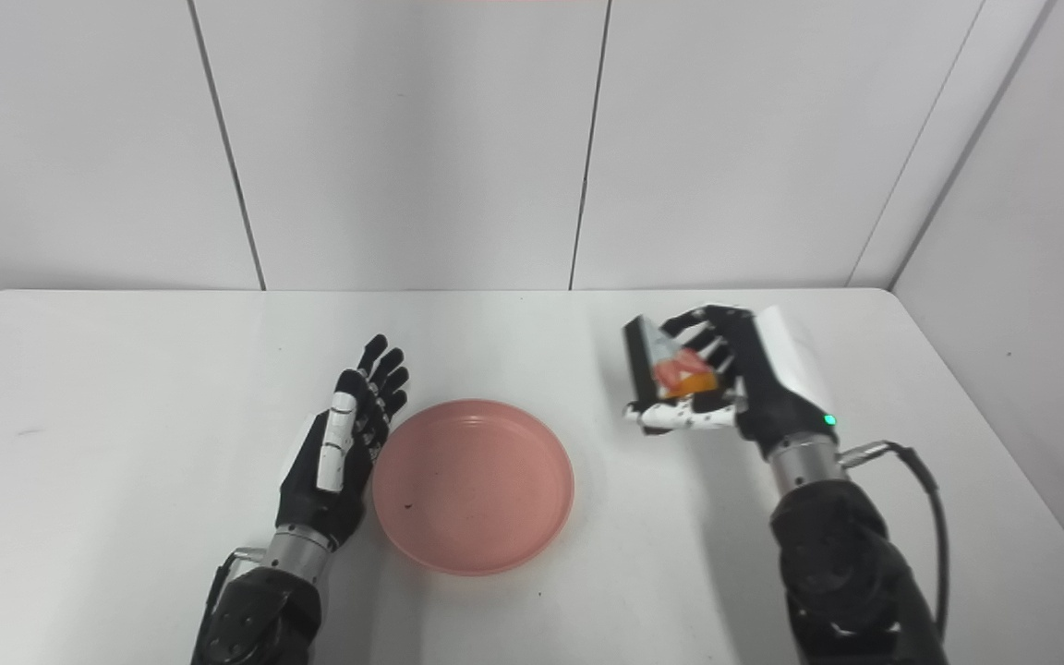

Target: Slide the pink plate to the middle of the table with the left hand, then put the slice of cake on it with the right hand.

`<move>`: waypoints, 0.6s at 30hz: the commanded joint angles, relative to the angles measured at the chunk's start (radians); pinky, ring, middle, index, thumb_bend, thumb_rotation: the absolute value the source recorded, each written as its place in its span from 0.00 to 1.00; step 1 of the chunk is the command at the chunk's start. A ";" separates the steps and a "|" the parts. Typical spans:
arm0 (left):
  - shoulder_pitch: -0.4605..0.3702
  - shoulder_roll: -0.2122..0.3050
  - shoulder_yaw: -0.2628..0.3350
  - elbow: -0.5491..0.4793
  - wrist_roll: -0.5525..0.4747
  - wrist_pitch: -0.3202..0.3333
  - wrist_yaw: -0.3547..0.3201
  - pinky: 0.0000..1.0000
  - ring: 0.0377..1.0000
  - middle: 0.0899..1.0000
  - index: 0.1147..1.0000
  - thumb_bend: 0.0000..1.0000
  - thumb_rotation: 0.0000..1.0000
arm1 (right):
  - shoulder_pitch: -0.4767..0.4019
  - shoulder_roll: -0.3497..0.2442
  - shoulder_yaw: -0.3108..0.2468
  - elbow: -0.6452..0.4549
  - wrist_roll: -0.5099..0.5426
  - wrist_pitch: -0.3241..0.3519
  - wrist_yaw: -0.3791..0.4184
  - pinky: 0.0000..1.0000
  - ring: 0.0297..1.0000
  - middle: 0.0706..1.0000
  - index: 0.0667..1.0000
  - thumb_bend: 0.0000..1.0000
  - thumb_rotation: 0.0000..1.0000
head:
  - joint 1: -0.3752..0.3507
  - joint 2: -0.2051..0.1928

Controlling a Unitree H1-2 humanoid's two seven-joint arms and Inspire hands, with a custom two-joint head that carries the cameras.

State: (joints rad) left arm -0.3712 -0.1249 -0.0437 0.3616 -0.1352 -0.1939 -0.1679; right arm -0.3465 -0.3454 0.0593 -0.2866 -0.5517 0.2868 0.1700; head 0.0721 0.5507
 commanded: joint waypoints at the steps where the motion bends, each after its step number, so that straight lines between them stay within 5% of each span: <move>1: 0.050 -0.020 -0.007 0.058 0.004 -0.030 0.008 1.00 0.99 0.99 0.97 0.62 1.00 | -0.033 0.006 0.025 -0.039 -0.005 -0.059 -0.008 0.23 0.29 0.39 0.48 0.52 0.00 | 0.005 0.004; 9: 0.054 -0.021 -0.017 0.043 0.013 -0.024 0.014 1.00 1.00 0.99 0.97 0.62 1.00 | -0.067 0.088 0.159 -0.067 -0.055 0.006 0.073 0.28 0.36 0.44 0.50 0.51 0.00 | 0.008 0.010; 18: 0.046 -0.020 -0.020 0.056 0.007 -0.035 0.011 1.00 1.00 1.00 0.98 0.64 1.00 | -0.075 0.120 0.246 0.123 -0.068 -0.102 0.034 0.36 0.39 0.45 0.49 0.51 0.00 | 0.003 0.012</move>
State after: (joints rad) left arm -0.3727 -0.1303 -0.0556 0.3654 -0.1318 -0.1982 -0.1545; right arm -0.3896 -0.2318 0.2991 -0.1657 -0.6122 0.2465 0.2313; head 0.0752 0.5614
